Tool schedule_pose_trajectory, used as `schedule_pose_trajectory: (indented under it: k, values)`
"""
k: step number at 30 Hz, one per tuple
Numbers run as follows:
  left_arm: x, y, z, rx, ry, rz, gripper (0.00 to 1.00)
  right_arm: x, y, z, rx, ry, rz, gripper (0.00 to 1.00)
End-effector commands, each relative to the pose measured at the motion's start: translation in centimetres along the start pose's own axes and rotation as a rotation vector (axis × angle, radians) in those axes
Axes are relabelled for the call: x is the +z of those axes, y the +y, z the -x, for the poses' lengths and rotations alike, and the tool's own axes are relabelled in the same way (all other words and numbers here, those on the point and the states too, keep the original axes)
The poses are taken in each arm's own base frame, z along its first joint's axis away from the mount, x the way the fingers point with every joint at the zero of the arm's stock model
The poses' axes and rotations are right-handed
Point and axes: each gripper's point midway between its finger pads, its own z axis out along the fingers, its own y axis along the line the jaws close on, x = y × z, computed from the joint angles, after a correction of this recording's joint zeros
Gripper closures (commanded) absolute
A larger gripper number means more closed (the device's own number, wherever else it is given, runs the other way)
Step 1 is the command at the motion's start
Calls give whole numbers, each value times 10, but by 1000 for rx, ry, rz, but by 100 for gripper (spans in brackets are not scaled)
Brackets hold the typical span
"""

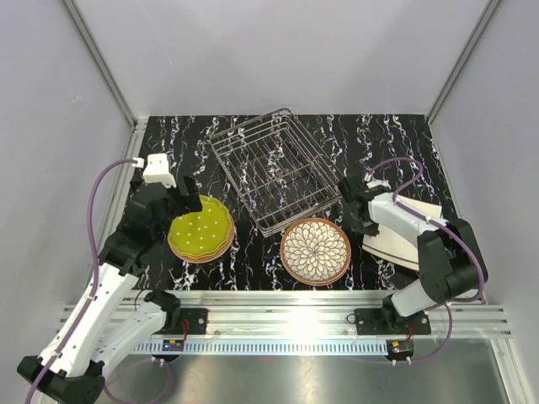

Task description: Load the plates into the dish rack

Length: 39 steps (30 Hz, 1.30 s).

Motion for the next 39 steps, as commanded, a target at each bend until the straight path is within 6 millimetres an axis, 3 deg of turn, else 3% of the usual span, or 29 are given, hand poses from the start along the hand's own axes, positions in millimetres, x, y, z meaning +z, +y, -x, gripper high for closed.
schedule_pose_trajectory:
  k: [1,2,8,14,15,17,18,19,23,26,29,32,33,35,37,39]
  values:
    - [-1,-8,13,-25,-46,-33,1,1,7,2,19,3,31,72]
    - [-1,-8,13,-24,-44,-33,1,0,7,0,14,8,31,79]
    - [-1,-7,12,-24,-43,-31,1,-10,15,5,13,10,90,100]
    - [-2,-8,12,-24,-43,-32,1,-28,22,17,2,-12,162,100]
    - [-2,-8,13,-24,-44,-33,1,-31,22,19,4,-15,172,94]
    - [-2,-7,13,-24,-45,-29,1,-33,18,19,5,-18,161,72]
    - [-3,-7,13,-24,-46,-28,1,-37,16,20,7,-28,162,58]
    - [-3,-6,14,-25,-49,-26,1,-37,12,22,14,-40,145,35]
    - [-4,-6,15,-28,-55,-26,1,-44,1,26,31,-66,118,23]
    - [-5,-5,15,-29,-58,-26,1,-52,9,27,26,-63,172,23]
    - [-6,-2,17,-34,-65,-12,1,-82,36,30,-22,-136,380,24]
    - [-7,4,19,-48,-75,23,1,-150,73,24,-141,-274,684,27]
    - [-8,8,20,-52,-80,45,1,-186,85,13,-196,-305,833,27]
    - [-9,11,20,-57,-84,58,1,-229,101,7,-264,-369,1008,30]
    - [-10,13,22,-64,-92,70,1,-279,120,-13,-352,-409,1212,34]
    - [-11,15,24,-68,-99,78,1,-303,141,-26,-441,-424,1290,40]
